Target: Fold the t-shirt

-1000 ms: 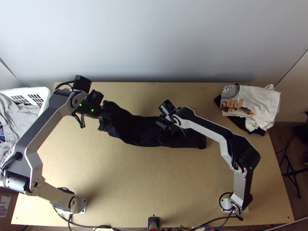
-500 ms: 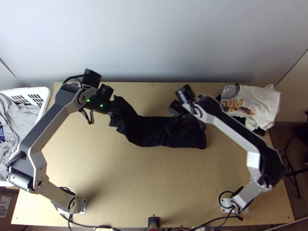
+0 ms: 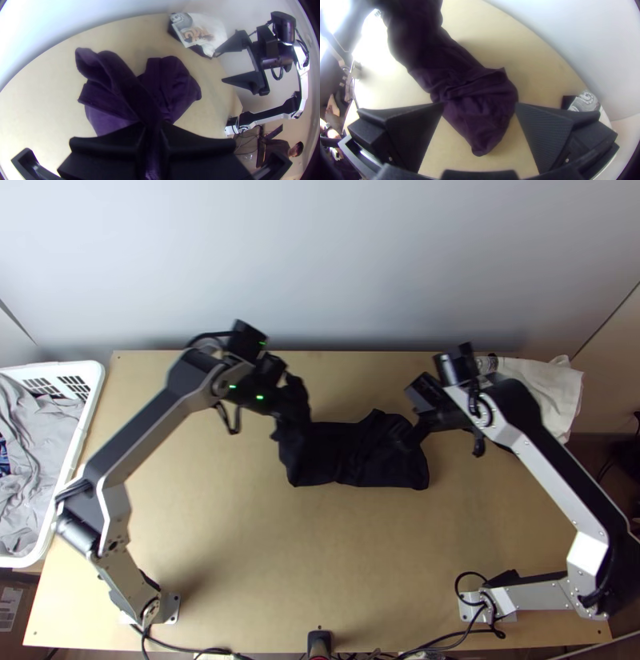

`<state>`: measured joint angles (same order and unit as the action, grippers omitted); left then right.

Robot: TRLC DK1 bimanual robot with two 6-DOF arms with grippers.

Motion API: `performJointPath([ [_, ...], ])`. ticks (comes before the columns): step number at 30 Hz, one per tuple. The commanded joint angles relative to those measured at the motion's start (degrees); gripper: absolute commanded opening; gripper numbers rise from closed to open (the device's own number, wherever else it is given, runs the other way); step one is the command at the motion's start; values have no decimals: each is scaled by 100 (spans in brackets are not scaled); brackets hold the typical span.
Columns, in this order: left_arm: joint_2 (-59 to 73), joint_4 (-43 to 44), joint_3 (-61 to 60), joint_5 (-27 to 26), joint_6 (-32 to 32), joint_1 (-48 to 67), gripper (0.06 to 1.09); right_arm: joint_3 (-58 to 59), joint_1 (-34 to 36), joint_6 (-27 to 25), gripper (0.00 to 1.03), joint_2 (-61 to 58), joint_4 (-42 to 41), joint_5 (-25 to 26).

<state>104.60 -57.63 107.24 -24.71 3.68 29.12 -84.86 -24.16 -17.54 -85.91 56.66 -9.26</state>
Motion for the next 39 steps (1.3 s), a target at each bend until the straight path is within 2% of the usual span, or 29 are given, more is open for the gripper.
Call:
performJointPath([
  [1, 685, 111, 834, -25, 80, 700, 9, 215, 483, 23, 99, 391, 20, -6],
  [12, 2030, 322, 2117, -25, 1, 1421, 9, 462, 878, 137, 99, 628, 20, -15],
  [24, 2610, 1289, 2134, -25, 71, 1772, 9, 787, 1036, 110, 99, 821, 20, -6],
  [39, 3216, 1553, 2143, -25, 62, 1675, 9, 954, 975, 128, 99, 786, 20, -6],
])
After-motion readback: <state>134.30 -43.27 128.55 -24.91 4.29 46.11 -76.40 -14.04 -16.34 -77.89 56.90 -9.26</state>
